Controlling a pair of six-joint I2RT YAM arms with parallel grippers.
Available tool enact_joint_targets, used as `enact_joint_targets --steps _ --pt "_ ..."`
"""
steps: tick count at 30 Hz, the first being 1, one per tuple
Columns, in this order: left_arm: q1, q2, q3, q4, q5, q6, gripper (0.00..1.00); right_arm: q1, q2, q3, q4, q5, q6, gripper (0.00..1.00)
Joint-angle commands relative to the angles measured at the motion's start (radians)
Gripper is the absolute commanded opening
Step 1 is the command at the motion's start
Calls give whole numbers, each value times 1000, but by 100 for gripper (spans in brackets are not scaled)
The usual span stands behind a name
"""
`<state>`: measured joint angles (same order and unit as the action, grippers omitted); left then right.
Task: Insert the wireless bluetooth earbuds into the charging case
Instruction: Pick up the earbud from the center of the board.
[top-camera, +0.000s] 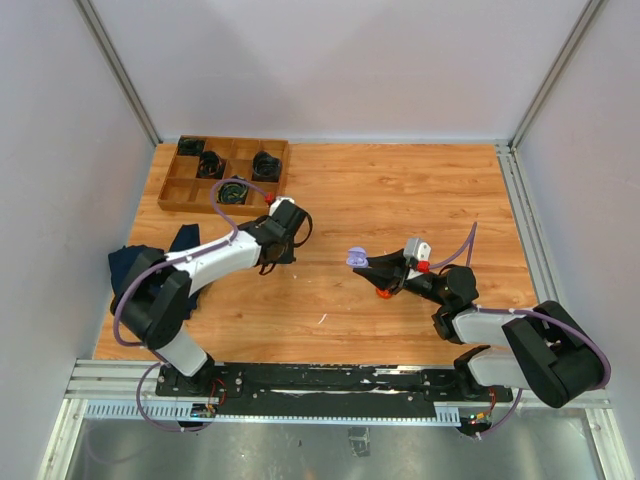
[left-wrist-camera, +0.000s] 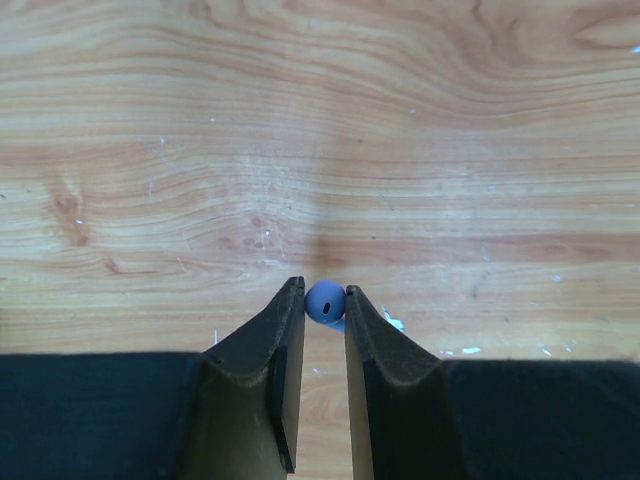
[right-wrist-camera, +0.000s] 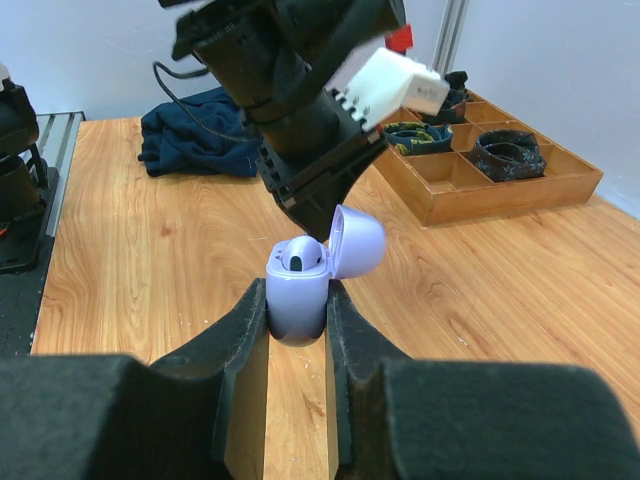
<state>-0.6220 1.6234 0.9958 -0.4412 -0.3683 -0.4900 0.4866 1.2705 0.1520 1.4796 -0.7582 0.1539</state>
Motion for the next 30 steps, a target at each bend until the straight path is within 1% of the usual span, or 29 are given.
enact_joint_targets --steps 1,7,12,15,21,24,30 --pt "-47 -109 -34 71 -90 57 22 17 -4 9 62 -4 -2 1" --pt "-144 -285 -108 215 -151 173 23 17 -18 6 61 -1 6 1" --pt "-254 -445 -205 425 -216 293 23 18 -24 9 63 -3 6 1" --pt "-305 -523 -266 556 -242 364 20 18 -35 8 62 -3 5 1" --pt "-364 -622 -324 719 -176 466 20 18 -56 21 62 -11 24 1" --pt "-384 -637 -324 755 -100 536 23 18 -71 31 64 -21 51 1" --pt "-429 -658 -364 903 54 700 26 18 -96 53 63 -42 96 1"
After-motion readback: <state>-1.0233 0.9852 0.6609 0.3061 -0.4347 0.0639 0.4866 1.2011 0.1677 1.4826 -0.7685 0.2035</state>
